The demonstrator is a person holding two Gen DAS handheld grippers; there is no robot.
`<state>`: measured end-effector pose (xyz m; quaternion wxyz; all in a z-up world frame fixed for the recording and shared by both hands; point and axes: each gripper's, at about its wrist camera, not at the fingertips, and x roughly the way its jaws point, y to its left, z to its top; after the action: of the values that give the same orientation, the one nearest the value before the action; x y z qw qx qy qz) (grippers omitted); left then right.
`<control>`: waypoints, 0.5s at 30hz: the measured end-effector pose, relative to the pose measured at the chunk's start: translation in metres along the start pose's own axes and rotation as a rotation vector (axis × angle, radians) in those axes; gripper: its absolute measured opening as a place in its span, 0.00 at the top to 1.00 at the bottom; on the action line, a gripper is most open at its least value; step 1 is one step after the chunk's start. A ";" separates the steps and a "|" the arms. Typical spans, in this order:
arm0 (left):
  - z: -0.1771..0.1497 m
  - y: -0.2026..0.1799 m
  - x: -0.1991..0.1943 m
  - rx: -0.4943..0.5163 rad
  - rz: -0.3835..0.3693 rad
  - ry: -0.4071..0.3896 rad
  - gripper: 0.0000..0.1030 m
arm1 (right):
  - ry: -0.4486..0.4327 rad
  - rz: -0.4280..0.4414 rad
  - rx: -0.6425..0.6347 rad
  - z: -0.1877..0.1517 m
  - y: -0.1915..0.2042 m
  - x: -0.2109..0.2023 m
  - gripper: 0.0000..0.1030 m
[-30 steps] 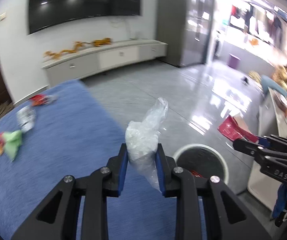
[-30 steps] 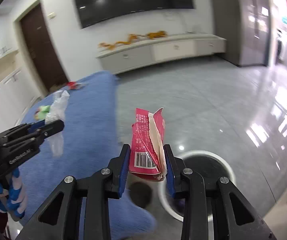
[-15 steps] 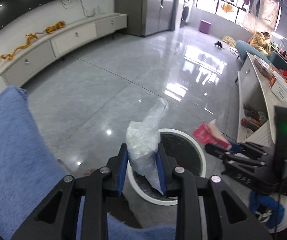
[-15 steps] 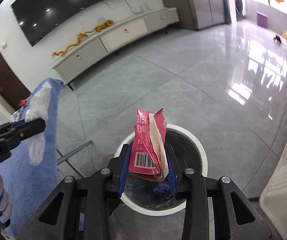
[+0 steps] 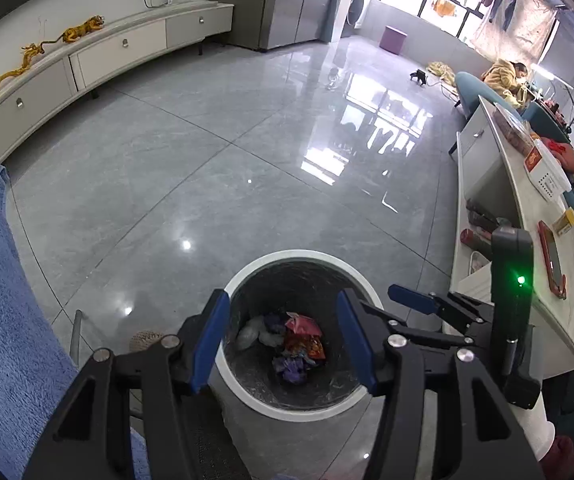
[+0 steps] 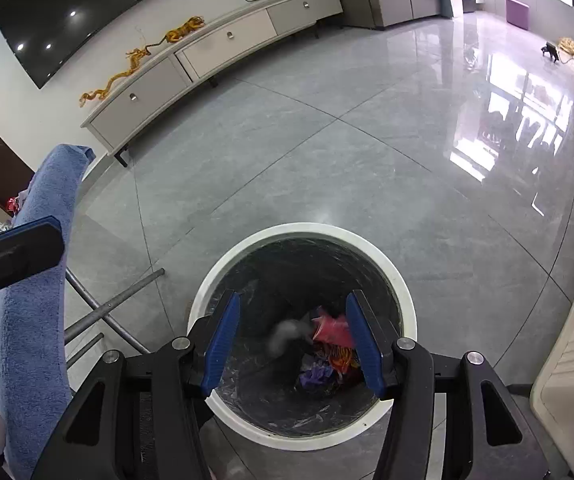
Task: Collect trash
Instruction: 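Carry both items over the bin and open both tools to drop them, then move both open tools back over the remaining trash on the rug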
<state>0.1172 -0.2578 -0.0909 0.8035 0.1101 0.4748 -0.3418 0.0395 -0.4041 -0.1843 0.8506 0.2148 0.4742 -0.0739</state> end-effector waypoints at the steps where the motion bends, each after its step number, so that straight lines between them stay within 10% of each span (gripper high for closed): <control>1: -0.001 -0.001 -0.001 0.003 0.013 -0.009 0.47 | 0.001 -0.003 0.000 0.001 0.000 0.001 0.47; 15: -0.030 0.043 -0.053 -0.130 0.230 -0.157 0.34 | -0.042 -0.024 0.001 0.002 0.013 -0.018 0.32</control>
<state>0.1079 -0.1875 -0.0681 0.8774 0.0845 0.4159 -0.2236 0.0351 -0.3950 -0.1644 0.8593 0.2079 0.4588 -0.0888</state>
